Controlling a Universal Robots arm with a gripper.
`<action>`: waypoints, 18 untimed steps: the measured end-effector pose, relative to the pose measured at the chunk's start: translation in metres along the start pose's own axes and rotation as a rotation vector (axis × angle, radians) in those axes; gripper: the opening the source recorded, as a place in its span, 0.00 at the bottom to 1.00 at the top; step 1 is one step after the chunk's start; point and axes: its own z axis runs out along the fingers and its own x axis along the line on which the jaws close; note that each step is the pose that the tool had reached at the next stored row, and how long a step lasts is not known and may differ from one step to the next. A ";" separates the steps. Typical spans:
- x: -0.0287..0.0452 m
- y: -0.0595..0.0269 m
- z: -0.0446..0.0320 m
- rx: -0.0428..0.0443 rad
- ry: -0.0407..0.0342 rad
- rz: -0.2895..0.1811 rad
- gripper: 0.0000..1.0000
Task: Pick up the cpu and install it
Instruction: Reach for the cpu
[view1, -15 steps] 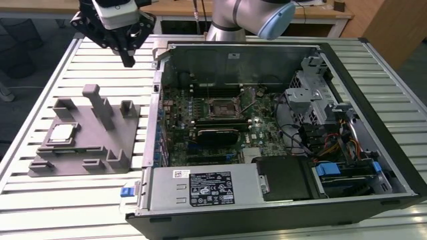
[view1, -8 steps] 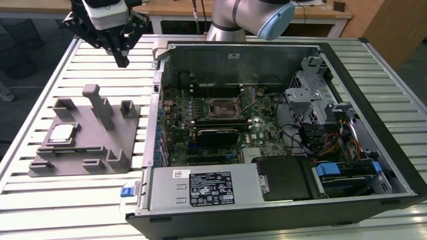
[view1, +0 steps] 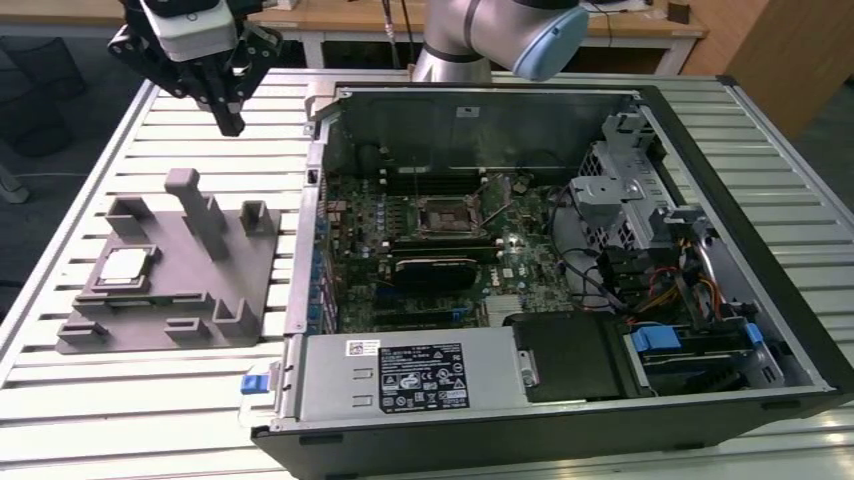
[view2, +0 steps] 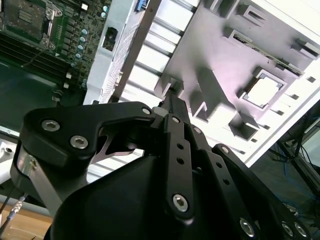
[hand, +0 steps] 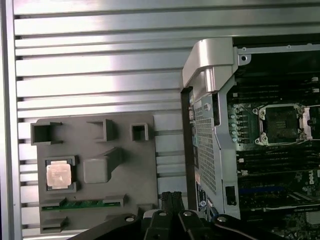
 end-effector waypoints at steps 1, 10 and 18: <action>0.0018 -0.0002 0.0001 0.0000 -0.0001 0.000 0.11; 0.0188 -0.0015 0.0010 0.0000 0.0002 0.000 0.11; 0.0366 -0.0029 0.0025 0.0002 0.0038 0.000 0.11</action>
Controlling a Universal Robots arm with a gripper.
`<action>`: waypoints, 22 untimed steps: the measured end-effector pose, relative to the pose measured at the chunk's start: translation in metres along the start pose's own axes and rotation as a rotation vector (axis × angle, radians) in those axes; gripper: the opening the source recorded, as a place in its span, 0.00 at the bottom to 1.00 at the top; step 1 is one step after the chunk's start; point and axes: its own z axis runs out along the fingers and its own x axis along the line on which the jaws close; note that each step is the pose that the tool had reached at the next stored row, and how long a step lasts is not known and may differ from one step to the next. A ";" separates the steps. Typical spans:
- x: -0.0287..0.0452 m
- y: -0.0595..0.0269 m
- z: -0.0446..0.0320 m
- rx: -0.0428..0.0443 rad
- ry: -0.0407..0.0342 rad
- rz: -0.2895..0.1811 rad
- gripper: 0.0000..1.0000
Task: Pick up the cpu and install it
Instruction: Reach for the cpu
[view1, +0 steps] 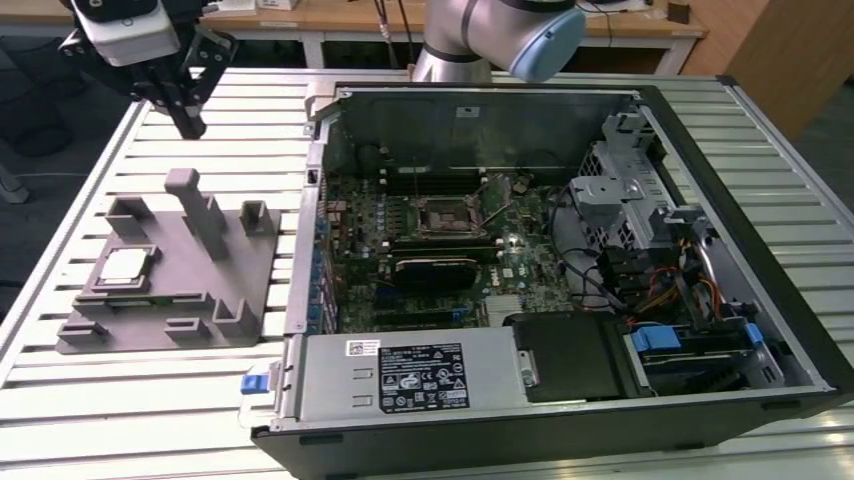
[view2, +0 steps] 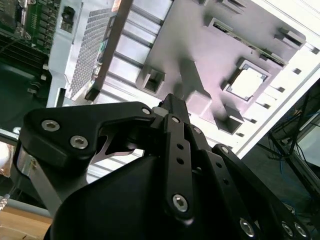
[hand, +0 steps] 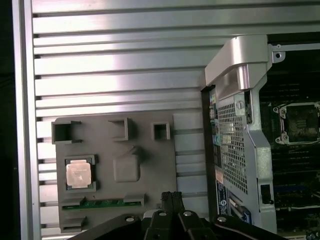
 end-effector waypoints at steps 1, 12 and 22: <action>0.0032 -0.0002 0.0002 0.0000 0.0003 0.000 0.11; 0.0347 -0.0027 0.0016 0.0004 0.0036 0.000 0.11; 0.0663 -0.0052 0.0030 0.0005 0.0056 0.000 0.11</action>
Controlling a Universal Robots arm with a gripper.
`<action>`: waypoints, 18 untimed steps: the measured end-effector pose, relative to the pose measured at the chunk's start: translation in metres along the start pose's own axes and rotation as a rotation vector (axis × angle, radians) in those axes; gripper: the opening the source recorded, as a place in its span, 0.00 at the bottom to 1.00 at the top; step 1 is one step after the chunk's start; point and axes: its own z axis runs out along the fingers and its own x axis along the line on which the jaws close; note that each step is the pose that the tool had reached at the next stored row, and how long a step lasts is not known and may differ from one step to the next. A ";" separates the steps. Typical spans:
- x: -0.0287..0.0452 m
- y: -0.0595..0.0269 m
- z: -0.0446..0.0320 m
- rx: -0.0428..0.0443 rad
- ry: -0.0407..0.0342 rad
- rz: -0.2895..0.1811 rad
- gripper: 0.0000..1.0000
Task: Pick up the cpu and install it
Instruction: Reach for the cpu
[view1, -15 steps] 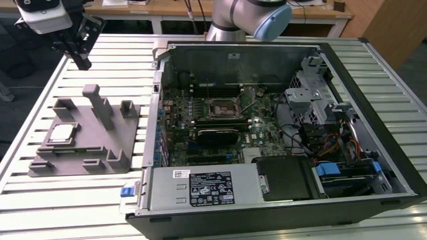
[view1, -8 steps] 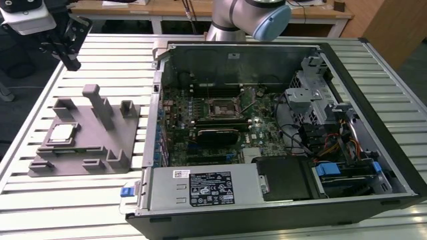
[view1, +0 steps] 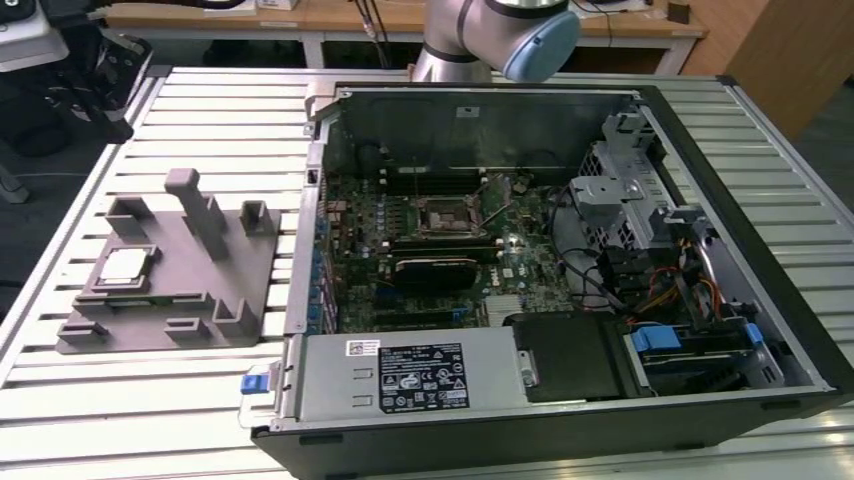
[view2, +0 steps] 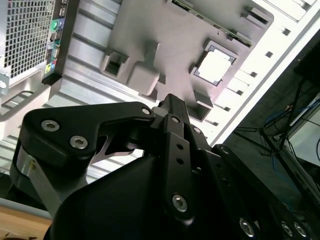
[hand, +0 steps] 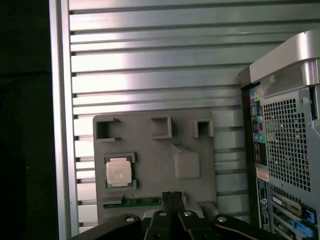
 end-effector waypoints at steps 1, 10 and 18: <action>0.0029 -0.0002 0.0001 0.0000 0.0001 0.000 0.11; 0.0309 -0.0024 0.0015 0.0000 0.0007 0.000 0.11; 0.0482 -0.0038 0.0028 0.0001 0.0016 0.000 0.11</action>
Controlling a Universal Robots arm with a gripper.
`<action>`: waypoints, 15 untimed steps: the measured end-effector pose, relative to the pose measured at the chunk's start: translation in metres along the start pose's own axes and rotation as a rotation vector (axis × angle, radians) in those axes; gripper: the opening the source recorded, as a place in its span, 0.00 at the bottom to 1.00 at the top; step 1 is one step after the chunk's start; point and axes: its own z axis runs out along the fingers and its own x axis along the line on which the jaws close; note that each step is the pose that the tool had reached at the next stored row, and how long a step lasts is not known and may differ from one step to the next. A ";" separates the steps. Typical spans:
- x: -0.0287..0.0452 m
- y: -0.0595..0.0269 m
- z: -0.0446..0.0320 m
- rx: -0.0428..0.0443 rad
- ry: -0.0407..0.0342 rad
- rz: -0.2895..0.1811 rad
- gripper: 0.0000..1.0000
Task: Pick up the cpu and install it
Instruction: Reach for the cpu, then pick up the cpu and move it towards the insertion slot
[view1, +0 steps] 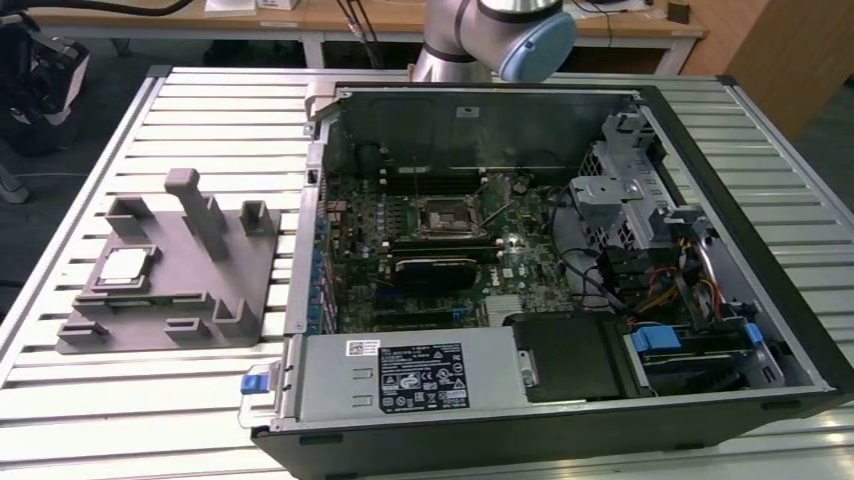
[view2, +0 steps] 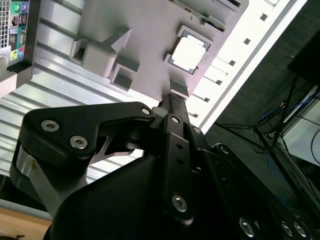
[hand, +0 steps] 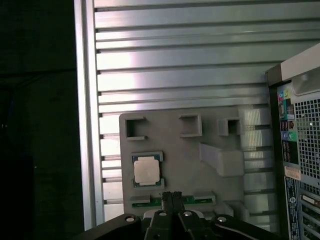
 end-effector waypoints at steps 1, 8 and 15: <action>0.0014 -0.0001 0.0002 0.0000 0.0003 0.000 0.11; 0.0072 -0.0006 0.0018 0.0003 0.0036 0.000 0.11; 0.0083 -0.0008 0.0039 0.0004 0.0049 0.000 0.11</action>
